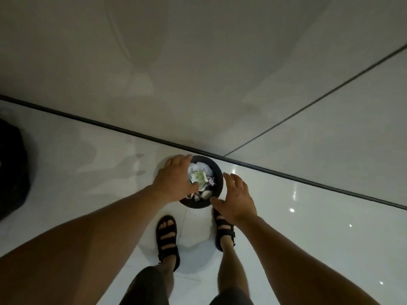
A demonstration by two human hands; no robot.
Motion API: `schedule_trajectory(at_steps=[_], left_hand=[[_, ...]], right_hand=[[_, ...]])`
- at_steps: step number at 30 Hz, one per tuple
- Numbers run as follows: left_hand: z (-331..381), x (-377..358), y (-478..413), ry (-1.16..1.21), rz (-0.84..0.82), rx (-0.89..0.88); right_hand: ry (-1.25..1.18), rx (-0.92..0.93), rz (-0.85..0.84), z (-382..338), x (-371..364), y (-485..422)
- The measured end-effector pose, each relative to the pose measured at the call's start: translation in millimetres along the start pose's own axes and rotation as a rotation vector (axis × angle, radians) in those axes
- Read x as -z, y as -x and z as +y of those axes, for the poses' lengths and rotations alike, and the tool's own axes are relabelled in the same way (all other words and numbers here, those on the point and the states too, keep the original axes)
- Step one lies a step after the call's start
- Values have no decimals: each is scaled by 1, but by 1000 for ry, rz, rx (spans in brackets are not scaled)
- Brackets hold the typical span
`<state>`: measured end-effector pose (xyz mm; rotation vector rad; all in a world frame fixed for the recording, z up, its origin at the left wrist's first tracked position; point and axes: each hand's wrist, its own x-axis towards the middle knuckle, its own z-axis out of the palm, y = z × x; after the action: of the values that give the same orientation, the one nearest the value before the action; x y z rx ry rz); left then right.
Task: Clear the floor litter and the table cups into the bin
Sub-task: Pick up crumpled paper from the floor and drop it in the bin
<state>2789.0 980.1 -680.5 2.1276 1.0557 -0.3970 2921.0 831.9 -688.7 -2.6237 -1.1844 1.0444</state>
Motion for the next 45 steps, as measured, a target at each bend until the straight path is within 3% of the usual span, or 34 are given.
schedule_trajectory(at_steps=[8,16,31,45], left_hand=[[137,110,80,-293,-73,-249],[315,102,170,-474,-138,-505],[617,-131,390,-813,-208,-1111],[828,-361,457,-898,-436,-1413]], right_hand=[[-68,-145,139,-2,119,134],[-207,-422,355,95,189,303],[-526,-936,726,352,155,629],[-645,-1262,789,550,147,755]])
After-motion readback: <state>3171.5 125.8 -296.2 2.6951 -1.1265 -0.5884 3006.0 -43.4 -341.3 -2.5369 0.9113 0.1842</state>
